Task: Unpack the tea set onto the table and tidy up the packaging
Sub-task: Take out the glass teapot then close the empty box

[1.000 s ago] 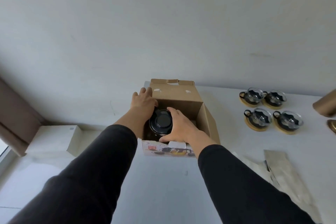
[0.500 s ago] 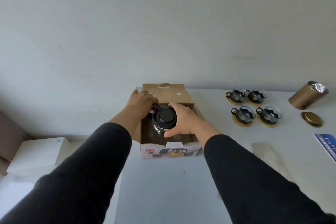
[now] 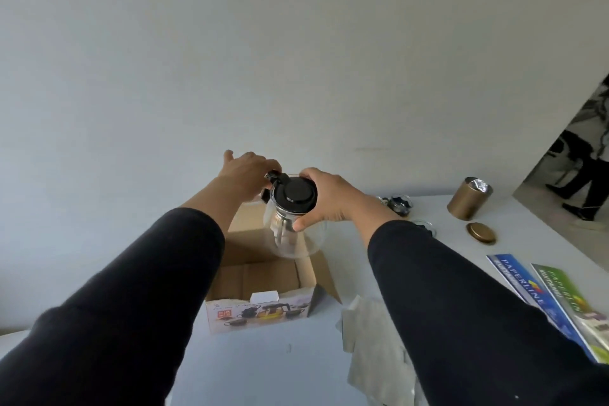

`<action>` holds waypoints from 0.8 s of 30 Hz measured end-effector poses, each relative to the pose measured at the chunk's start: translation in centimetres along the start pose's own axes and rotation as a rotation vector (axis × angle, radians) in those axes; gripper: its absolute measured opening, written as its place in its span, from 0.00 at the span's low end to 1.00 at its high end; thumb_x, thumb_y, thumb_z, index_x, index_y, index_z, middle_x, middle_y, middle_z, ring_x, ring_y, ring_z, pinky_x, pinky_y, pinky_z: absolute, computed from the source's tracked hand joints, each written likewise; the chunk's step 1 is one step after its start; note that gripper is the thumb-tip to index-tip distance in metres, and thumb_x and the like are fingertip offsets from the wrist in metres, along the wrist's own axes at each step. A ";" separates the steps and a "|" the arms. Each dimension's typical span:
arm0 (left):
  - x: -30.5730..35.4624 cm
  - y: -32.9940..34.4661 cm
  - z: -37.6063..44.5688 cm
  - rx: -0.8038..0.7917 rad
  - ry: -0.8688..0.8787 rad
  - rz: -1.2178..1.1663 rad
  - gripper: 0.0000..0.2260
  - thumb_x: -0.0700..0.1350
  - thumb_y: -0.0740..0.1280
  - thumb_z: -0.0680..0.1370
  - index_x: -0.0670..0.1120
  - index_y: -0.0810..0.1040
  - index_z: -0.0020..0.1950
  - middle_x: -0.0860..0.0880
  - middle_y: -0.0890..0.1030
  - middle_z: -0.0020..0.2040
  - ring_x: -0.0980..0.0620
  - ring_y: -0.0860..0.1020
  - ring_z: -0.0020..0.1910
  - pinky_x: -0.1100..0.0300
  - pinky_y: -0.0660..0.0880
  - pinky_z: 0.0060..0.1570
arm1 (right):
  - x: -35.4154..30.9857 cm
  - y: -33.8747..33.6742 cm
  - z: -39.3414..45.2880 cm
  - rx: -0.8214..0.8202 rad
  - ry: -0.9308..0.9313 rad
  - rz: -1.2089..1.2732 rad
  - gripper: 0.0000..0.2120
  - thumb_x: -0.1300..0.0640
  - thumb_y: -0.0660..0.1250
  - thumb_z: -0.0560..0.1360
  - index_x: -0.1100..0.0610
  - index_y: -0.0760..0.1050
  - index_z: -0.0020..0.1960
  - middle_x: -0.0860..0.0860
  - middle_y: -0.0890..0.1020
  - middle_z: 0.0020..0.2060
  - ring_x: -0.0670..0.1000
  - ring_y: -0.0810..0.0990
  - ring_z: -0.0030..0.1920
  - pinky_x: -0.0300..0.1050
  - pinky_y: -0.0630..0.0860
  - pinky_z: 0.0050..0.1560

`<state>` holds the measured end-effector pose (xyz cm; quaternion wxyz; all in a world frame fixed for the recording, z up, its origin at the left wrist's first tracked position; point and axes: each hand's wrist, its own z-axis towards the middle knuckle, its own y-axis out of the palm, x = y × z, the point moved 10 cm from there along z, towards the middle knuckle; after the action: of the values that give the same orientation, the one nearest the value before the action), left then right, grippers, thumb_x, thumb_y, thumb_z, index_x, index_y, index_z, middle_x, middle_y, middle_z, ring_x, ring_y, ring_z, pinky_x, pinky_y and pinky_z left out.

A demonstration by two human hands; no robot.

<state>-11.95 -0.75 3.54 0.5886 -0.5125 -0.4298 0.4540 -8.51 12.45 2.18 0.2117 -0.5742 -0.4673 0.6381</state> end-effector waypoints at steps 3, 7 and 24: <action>2.4 -0.6 1.5 0.039 -0.009 -0.027 0.15 0.41 0.59 0.80 0.57 0.72 0.62 0.52 0.79 0.52 0.51 0.72 0.60 0.42 0.54 0.68 | 2.0 -2.4 -0.4 0.041 0.016 -0.006 0.45 0.51 0.82 0.55 0.50 0.65 0.68 0.46 0.75 0.60 0.50 0.74 0.59 0.48 0.74 0.60; 5.6 0.1 3.8 0.058 -0.009 -0.032 0.15 0.40 0.58 0.80 0.56 0.73 0.62 0.52 0.80 0.51 0.50 0.74 0.59 0.40 0.52 0.69 | 5.4 -4.2 0.1 0.049 0.021 -0.014 0.44 0.51 0.82 0.56 0.50 0.65 0.67 0.47 0.75 0.59 0.50 0.74 0.58 0.48 0.74 0.59; 9.9 13.9 14.9 -0.115 -0.142 -0.030 0.14 0.39 0.58 0.80 0.55 0.72 0.60 0.54 0.80 0.51 0.50 0.77 0.54 0.42 0.53 0.69 | 20.7 -0.9 10.3 -0.092 -0.032 -0.014 0.42 0.50 0.81 0.57 0.52 0.65 0.65 0.47 0.74 0.58 0.49 0.73 0.54 0.42 0.70 0.51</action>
<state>-25.54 12.93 -8.31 0.5332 -0.5052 -0.5034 0.4549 -23.49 25.90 -9.11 0.1821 -0.5697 -0.5036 0.6235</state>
